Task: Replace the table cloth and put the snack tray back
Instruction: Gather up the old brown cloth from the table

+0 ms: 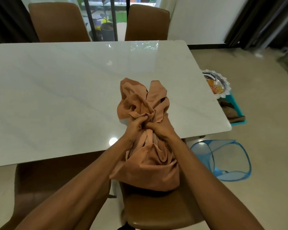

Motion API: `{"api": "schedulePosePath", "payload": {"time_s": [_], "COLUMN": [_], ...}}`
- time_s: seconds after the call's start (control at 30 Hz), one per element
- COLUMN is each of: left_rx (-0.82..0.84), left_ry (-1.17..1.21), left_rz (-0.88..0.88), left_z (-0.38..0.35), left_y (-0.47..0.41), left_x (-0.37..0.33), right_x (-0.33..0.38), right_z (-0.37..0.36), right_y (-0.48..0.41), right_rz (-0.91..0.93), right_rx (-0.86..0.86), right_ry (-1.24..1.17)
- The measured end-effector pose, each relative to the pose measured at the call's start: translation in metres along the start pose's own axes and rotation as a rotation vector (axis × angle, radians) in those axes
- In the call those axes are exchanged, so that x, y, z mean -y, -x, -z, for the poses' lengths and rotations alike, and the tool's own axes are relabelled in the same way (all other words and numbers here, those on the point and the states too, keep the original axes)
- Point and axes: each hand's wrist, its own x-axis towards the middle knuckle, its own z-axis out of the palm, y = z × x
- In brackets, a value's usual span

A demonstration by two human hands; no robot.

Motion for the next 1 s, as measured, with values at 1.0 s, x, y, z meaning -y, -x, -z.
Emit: {"api": "schedulePosePath", "payload": {"time_s": [1.0], "left_rx": [0.514], "left_ry": [-0.738], "left_rz": [0.048], "left_z": [-0.516], "left_y": [-0.009], "left_x": [0.244], "right_x": [-0.362], "right_z": [0.518], "right_y": [0.115], "right_rz": [-0.529], "right_rx": [-0.407], "right_ry": [-0.718]}}
